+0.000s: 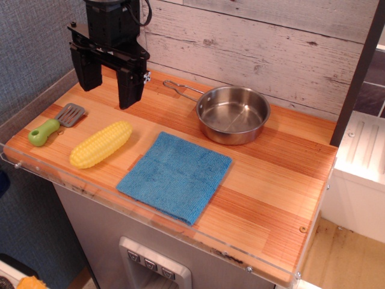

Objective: Place the metal pot on top of the blue cloth.

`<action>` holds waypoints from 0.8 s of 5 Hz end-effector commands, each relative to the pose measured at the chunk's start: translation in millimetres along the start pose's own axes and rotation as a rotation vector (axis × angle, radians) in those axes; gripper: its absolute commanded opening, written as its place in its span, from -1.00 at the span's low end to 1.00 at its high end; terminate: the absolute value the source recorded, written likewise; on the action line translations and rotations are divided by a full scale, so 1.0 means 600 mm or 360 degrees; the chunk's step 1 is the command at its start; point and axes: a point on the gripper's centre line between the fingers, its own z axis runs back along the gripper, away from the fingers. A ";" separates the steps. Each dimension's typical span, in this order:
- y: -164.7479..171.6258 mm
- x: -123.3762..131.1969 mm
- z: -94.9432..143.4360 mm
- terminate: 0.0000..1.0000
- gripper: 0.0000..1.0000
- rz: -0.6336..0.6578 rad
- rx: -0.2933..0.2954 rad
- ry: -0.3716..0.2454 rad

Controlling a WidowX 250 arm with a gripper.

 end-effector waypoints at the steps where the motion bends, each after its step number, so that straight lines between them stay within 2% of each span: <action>1: 0.000 0.000 0.000 -1.00 1.00 0.0000 0.0000 0.0000; 2: -0.039 0.044 0.013 -1.00 1.00 -0.0025 -0.0043 -0.0106; 4: -0.143 0.148 0.028 -1.00 1.00 -0.0160 0.0022 -0.0205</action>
